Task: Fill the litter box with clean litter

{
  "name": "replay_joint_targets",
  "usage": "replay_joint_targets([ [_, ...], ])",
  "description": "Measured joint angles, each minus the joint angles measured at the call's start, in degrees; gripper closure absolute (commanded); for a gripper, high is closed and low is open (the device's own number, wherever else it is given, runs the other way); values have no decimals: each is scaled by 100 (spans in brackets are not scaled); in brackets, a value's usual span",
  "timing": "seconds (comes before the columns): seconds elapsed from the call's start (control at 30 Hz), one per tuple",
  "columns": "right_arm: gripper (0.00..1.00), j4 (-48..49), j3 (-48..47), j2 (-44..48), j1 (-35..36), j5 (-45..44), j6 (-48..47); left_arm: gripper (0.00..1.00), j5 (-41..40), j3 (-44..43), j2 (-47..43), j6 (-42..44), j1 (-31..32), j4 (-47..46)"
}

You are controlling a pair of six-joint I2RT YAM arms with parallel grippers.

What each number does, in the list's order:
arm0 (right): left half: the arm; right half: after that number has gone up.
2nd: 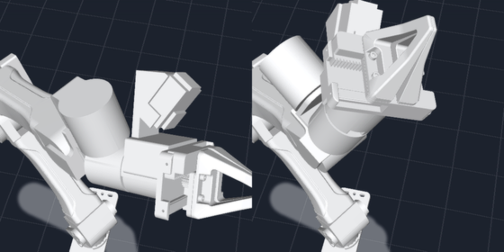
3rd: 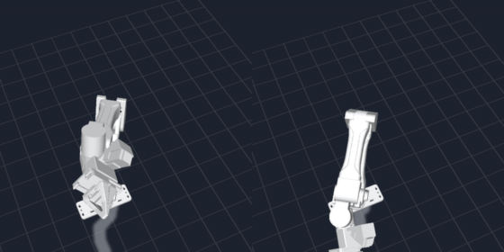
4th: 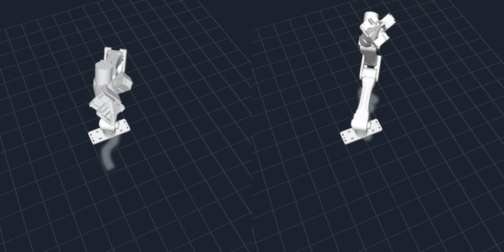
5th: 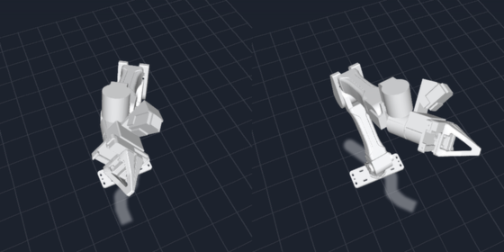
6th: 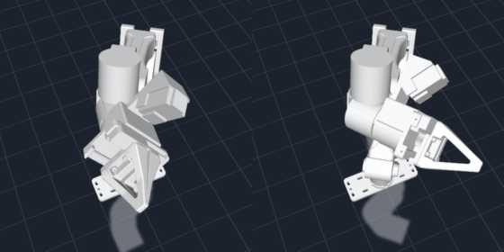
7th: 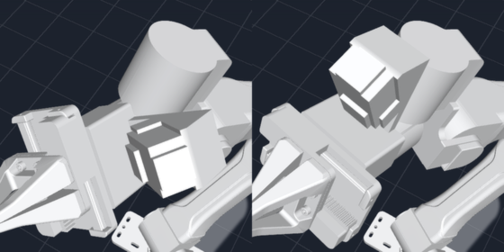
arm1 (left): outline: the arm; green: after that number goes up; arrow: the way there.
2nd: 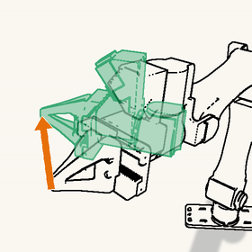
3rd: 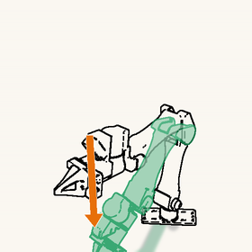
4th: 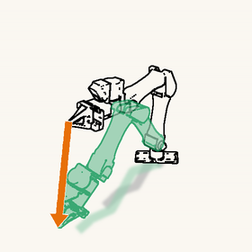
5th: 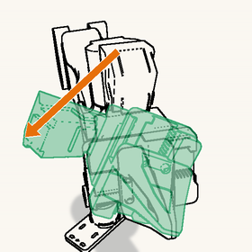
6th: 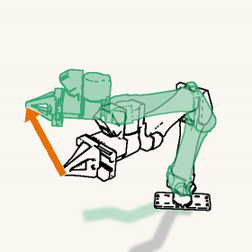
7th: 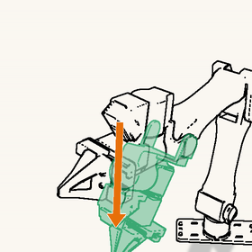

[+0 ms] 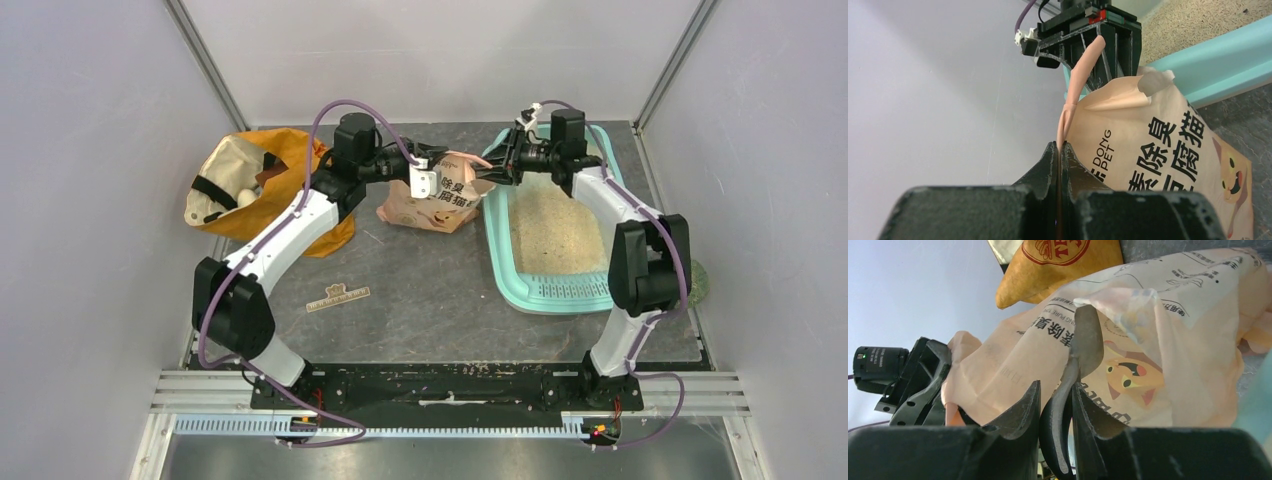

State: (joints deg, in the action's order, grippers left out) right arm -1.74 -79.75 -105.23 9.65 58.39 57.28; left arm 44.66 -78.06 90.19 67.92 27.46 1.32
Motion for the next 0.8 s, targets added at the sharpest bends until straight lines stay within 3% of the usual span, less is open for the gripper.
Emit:
replay_joint_targets([
  [0.33,100,-557,190,450,-518,223,-243,98,35,-109,310,-262,96,-315],
  [0.8,100,-525,1029,922,-1202,566,-243,98,-2,-140,695,-992,190,-929],
])
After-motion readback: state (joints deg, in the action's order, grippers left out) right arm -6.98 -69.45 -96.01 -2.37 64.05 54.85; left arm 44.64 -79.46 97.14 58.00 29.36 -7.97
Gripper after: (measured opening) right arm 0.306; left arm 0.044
